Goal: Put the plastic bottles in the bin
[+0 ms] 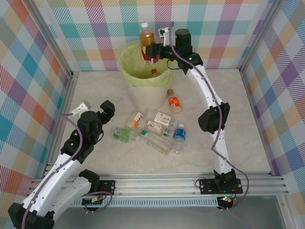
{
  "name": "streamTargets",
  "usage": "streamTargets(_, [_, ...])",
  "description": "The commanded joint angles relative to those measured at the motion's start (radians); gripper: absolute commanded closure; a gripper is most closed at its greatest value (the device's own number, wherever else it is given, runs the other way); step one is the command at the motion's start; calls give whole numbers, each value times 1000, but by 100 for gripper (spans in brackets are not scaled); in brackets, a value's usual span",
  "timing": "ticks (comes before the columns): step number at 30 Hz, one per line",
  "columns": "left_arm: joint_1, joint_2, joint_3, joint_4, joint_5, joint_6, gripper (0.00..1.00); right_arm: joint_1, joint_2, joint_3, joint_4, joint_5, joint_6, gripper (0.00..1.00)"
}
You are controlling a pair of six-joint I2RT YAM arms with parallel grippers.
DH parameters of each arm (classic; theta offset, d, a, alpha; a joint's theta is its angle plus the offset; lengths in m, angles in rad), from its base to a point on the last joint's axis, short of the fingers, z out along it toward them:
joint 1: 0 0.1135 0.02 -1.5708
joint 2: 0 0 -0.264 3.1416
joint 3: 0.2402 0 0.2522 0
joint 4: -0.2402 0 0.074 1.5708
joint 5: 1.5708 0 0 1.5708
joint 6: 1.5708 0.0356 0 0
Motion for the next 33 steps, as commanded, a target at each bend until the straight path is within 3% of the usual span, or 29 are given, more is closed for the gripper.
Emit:
streamTargets(1, [18, -12, -25, -11, -8, -27, 0, 32, 12, 31, -4, 67, -139, 36])
streamTargets(12, [18, -8, -51, -31, 12, -55, 0, 43, -39, 13, -32, 3, -285, 15])
streamTargets(24, [19, 9, -72, -31, 22, -74, 0, 43, -226, -198, -16, 12, -337, 6])
streamTargets(28, [19, 25, -83, -31, 30, -107, 0, 43, -301, -305, 15, 62, -320, 3])
streamTargets(33, [19, 66, -85, -98, 63, -175, 0, 43, -475, -565, 130, 189, -245, 0])
